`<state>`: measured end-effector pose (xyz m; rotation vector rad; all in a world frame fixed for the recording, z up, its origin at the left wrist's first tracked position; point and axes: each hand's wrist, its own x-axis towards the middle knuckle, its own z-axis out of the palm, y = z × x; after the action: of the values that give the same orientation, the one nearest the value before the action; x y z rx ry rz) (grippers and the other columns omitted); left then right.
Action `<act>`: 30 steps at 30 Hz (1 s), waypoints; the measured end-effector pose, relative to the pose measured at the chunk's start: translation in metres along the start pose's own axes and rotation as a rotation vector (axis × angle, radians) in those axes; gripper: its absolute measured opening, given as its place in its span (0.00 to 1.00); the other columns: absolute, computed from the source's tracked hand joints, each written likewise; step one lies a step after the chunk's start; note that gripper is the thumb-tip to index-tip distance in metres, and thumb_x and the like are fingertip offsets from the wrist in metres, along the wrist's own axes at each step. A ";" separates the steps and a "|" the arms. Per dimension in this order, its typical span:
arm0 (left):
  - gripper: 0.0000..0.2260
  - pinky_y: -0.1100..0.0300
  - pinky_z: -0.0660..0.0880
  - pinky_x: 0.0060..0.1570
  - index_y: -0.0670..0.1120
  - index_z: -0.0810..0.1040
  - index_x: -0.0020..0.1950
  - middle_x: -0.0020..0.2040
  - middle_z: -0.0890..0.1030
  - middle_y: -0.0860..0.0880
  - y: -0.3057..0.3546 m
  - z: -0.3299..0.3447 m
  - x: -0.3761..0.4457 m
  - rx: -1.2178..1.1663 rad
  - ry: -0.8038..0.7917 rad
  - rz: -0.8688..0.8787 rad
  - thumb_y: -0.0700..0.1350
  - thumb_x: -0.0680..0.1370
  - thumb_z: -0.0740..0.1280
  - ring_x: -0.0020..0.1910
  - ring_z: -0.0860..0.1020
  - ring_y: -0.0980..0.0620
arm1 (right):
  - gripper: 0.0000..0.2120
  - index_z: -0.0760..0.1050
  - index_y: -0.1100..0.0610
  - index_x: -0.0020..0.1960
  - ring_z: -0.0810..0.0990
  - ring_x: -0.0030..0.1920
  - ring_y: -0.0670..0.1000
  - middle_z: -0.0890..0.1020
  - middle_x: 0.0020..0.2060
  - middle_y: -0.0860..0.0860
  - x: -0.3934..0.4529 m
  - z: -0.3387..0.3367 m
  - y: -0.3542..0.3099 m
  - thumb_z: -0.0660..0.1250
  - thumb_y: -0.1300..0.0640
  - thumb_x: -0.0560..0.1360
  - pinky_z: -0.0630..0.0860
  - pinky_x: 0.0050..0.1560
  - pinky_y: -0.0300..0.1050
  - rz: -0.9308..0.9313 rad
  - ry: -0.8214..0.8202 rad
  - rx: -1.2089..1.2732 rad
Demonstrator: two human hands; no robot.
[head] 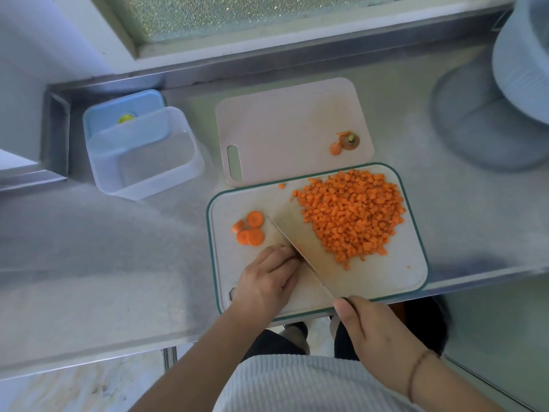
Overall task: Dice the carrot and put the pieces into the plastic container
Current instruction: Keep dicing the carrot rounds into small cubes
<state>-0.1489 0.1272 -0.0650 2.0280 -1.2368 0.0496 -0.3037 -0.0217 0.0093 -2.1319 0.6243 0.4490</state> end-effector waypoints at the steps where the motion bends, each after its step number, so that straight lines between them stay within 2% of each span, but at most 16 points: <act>1: 0.04 0.57 0.79 0.53 0.39 0.85 0.49 0.52 0.84 0.45 0.000 0.000 0.000 0.002 -0.003 -0.004 0.37 0.79 0.70 0.52 0.82 0.46 | 0.37 0.73 0.49 0.42 0.78 0.40 0.47 0.80 0.35 0.49 0.003 0.001 -0.001 0.35 0.25 0.70 0.76 0.47 0.49 -0.005 0.006 0.015; 6: 0.03 0.57 0.78 0.53 0.38 0.85 0.48 0.50 0.83 0.44 -0.001 0.000 -0.002 -0.009 0.007 -0.049 0.35 0.77 0.72 0.49 0.81 0.45 | 0.38 0.79 0.51 0.45 0.80 0.44 0.46 0.83 0.39 0.48 -0.015 -0.005 0.001 0.41 0.24 0.71 0.74 0.51 0.46 -0.014 0.064 0.152; 8: 0.04 0.57 0.78 0.53 0.37 0.85 0.47 0.49 0.83 0.44 -0.001 0.001 -0.003 -0.011 0.021 -0.034 0.35 0.78 0.70 0.48 0.81 0.45 | 0.45 0.79 0.54 0.47 0.80 0.44 0.48 0.84 0.39 0.52 -0.024 -0.006 0.004 0.38 0.21 0.67 0.74 0.51 0.48 0.030 0.026 0.140; 10: 0.05 0.57 0.79 0.53 0.37 0.85 0.46 0.49 0.84 0.44 -0.001 0.001 -0.003 -0.019 0.027 -0.030 0.36 0.79 0.69 0.49 0.82 0.46 | 0.47 0.78 0.55 0.46 0.80 0.42 0.49 0.83 0.38 0.54 -0.026 -0.005 0.008 0.37 0.20 0.66 0.75 0.50 0.50 0.065 -0.033 0.108; 15: 0.06 0.63 0.77 0.57 0.39 0.85 0.46 0.50 0.85 0.46 -0.002 0.000 -0.003 -0.019 0.036 -0.051 0.37 0.79 0.69 0.51 0.82 0.50 | 0.42 0.78 0.53 0.46 0.80 0.46 0.48 0.83 0.41 0.53 -0.019 0.002 0.010 0.39 0.22 0.68 0.75 0.53 0.51 0.085 -0.083 0.122; 19: 0.03 0.60 0.79 0.54 0.40 0.86 0.46 0.50 0.85 0.47 -0.002 0.000 -0.003 -0.009 0.021 -0.073 0.35 0.77 0.72 0.50 0.83 0.50 | 0.36 0.78 0.52 0.48 0.80 0.49 0.46 0.83 0.43 0.48 -0.002 0.004 0.005 0.42 0.27 0.73 0.75 0.57 0.49 0.024 -0.084 0.172; 22: 0.03 0.59 0.79 0.53 0.40 0.86 0.46 0.50 0.85 0.47 0.000 -0.003 -0.001 -0.020 0.028 -0.091 0.35 0.76 0.73 0.50 0.83 0.50 | 0.37 0.77 0.54 0.46 0.79 0.46 0.49 0.81 0.40 0.51 0.000 0.006 0.002 0.41 0.26 0.74 0.76 0.52 0.52 -0.008 -0.037 0.162; 25: 0.06 0.59 0.79 0.52 0.39 0.86 0.45 0.50 0.84 0.47 0.003 -0.005 0.002 -0.037 0.049 -0.109 0.38 0.77 0.70 0.49 0.82 0.50 | 0.36 0.75 0.49 0.41 0.79 0.40 0.45 0.80 0.34 0.46 -0.011 0.002 0.002 0.39 0.24 0.71 0.75 0.46 0.46 -0.027 0.017 0.099; 28: 0.07 0.61 0.79 0.52 0.39 0.86 0.48 0.52 0.83 0.48 0.005 -0.010 0.002 -0.078 0.020 -0.136 0.38 0.76 0.69 0.50 0.81 0.50 | 0.37 0.74 0.47 0.44 0.79 0.36 0.45 0.80 0.32 0.47 -0.024 -0.004 0.007 0.38 0.23 0.70 0.74 0.41 0.44 -0.045 0.015 0.028; 30: 0.08 0.67 0.76 0.55 0.40 0.86 0.49 0.54 0.81 0.51 0.002 -0.019 -0.001 -0.095 -0.008 -0.138 0.37 0.76 0.67 0.50 0.80 0.51 | 0.35 0.73 0.46 0.46 0.78 0.35 0.45 0.79 0.31 0.46 -0.027 -0.011 0.012 0.37 0.24 0.69 0.74 0.38 0.43 -0.044 0.004 -0.049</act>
<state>-0.1448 0.1387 -0.0508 2.0273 -1.0809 -0.0819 -0.3308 -0.0298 0.0223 -2.1890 0.5734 0.4396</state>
